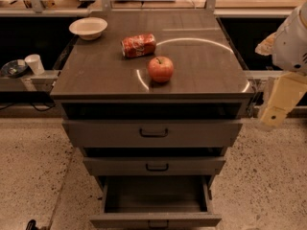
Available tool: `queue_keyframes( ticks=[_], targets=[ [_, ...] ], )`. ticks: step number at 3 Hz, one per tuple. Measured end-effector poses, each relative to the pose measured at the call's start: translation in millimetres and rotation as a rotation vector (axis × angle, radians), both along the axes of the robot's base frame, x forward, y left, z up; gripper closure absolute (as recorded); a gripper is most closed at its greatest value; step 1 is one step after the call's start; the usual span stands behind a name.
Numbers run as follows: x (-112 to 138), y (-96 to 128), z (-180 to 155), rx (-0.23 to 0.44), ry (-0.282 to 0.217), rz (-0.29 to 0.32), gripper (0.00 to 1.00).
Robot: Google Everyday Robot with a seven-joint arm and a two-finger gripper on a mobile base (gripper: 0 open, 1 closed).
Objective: Close bottom drawer
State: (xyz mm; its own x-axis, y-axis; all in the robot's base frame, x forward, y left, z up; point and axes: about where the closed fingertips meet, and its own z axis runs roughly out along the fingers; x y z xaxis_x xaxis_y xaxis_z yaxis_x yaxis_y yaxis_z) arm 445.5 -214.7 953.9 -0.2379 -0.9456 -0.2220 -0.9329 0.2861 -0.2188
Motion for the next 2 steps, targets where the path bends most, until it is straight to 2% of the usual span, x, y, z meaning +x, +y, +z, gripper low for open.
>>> queue_keyframes(
  ticks=[1,2],
  targets=[
    [-1,16,-69,0.05,0.025,0.014,0.0],
    [-23,38,-137,0.106,0.022,0.077,0.0]
  ],
)
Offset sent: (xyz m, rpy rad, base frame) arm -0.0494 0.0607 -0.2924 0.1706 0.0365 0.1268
